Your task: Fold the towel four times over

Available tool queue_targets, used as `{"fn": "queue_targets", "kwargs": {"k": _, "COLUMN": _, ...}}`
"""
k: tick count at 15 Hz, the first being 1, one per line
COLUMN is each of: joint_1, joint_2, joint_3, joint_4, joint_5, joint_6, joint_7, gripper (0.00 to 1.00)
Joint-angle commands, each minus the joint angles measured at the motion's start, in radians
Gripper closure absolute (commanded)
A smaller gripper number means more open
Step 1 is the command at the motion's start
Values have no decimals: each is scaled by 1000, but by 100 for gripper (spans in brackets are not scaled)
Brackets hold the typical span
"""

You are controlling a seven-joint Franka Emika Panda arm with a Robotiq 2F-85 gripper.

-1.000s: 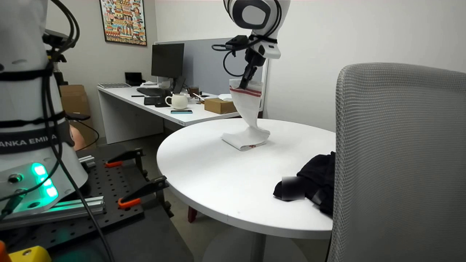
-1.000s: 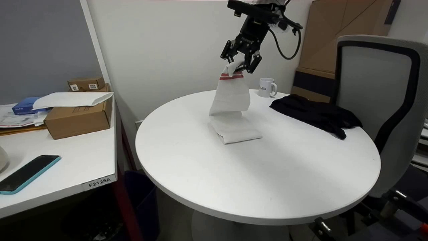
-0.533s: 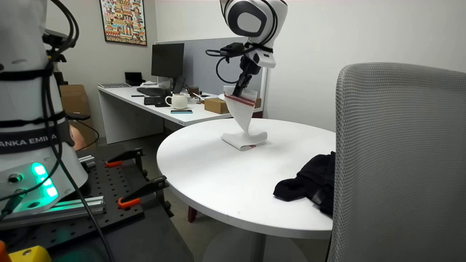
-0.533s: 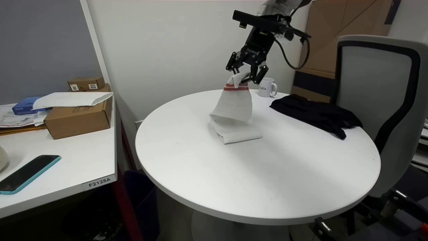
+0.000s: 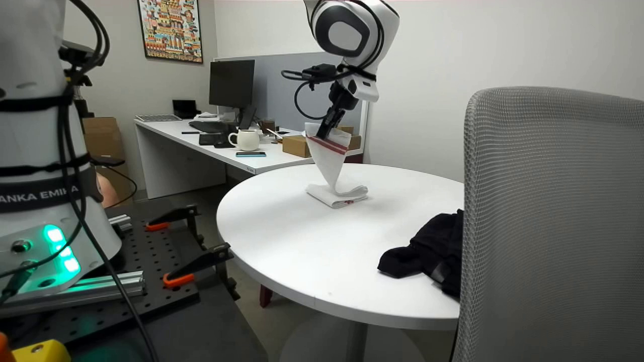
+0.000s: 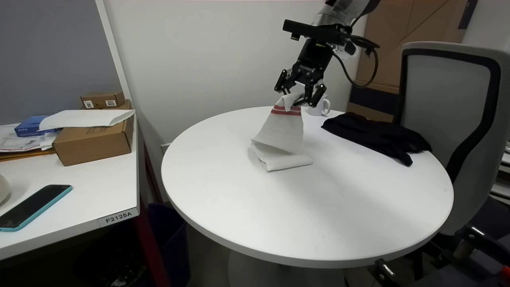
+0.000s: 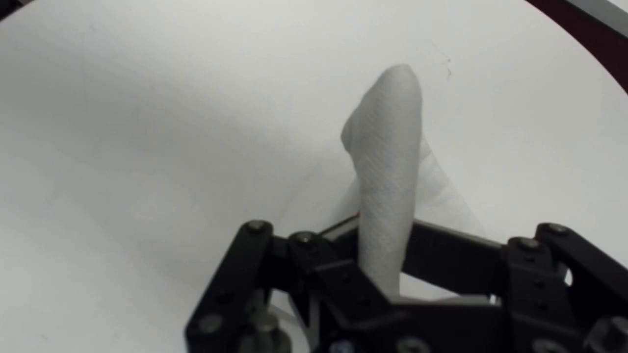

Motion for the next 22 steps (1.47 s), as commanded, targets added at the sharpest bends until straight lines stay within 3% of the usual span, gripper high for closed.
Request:
{"fn": "queue_targets", "kwargs": {"k": 1, "joint_1": 0, "joint_2": -63, "joint_3": -28, "joint_4": -32, "joint_5": -14, "joint_6": -42, "joint_7": 13, "gripper": 100}}
{"fn": "queue_targets", "kwargs": {"k": 6, "joint_1": -5, "joint_2": -119, "joint_3": -61, "joint_4": -16, "joint_5": -27, "joint_6": -28, "joint_7": 37, "gripper": 100}}
{"fn": "queue_targets", "kwargs": {"k": 12, "joint_1": 3, "joint_2": -136, "joint_3": -67, "joint_4": 1, "joint_5": -120, "joint_6": -45, "joint_7": 113, "gripper": 100}}
{"fn": "queue_targets", "kwargs": {"k": 22, "joint_1": 42, "joint_2": -55, "joint_3": -46, "joint_4": 23, "joint_5": -265, "joint_6": -132, "joint_7": 204, "gripper": 100}}
